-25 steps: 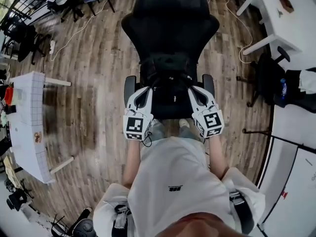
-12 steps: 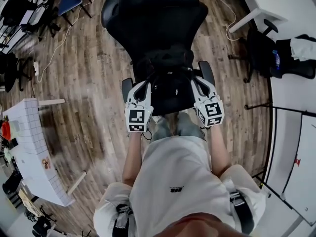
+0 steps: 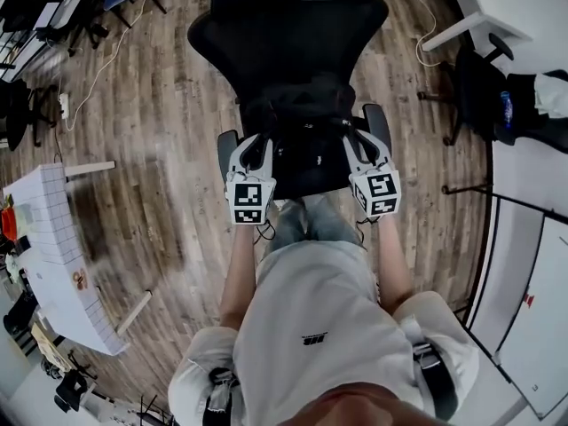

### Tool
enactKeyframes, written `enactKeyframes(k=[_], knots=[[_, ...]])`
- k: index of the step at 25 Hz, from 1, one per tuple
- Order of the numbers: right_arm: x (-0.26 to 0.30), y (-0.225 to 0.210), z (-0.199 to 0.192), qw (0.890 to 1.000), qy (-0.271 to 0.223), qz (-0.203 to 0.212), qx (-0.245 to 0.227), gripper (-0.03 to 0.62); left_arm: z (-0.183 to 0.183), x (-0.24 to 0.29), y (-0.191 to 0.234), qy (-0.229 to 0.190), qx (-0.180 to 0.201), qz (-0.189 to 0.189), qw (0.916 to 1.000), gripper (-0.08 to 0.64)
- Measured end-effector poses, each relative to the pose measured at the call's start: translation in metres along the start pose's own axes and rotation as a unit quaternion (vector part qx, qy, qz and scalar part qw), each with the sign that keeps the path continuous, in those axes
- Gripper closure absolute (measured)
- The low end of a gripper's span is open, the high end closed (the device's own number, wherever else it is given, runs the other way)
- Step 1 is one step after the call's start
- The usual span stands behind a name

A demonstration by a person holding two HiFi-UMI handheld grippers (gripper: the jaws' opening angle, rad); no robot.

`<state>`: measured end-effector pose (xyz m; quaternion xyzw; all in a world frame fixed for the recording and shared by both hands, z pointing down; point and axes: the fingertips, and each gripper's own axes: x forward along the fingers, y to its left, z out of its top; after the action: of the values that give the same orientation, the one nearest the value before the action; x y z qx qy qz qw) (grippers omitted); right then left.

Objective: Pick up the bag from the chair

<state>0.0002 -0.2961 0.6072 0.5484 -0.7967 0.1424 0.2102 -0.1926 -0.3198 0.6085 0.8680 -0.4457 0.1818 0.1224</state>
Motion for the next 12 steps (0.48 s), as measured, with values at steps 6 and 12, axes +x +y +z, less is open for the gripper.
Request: enactKeyframes(k=[6, 12], knots=[[0.022, -0.009, -0.024, 0.999, 0.027, 0.020, 0.005, 0.469, -0.022, 0.015, 0.005, 0.029, -0.012, 0.017, 0.9994, 0.463], [0.048, -0.020, -0.048, 0.998, 0.056, 0.033, -0.004, 0.408, -0.043, 0.038, 0.009, 0.061, -0.022, 0.026, 0.9976, 0.411]])
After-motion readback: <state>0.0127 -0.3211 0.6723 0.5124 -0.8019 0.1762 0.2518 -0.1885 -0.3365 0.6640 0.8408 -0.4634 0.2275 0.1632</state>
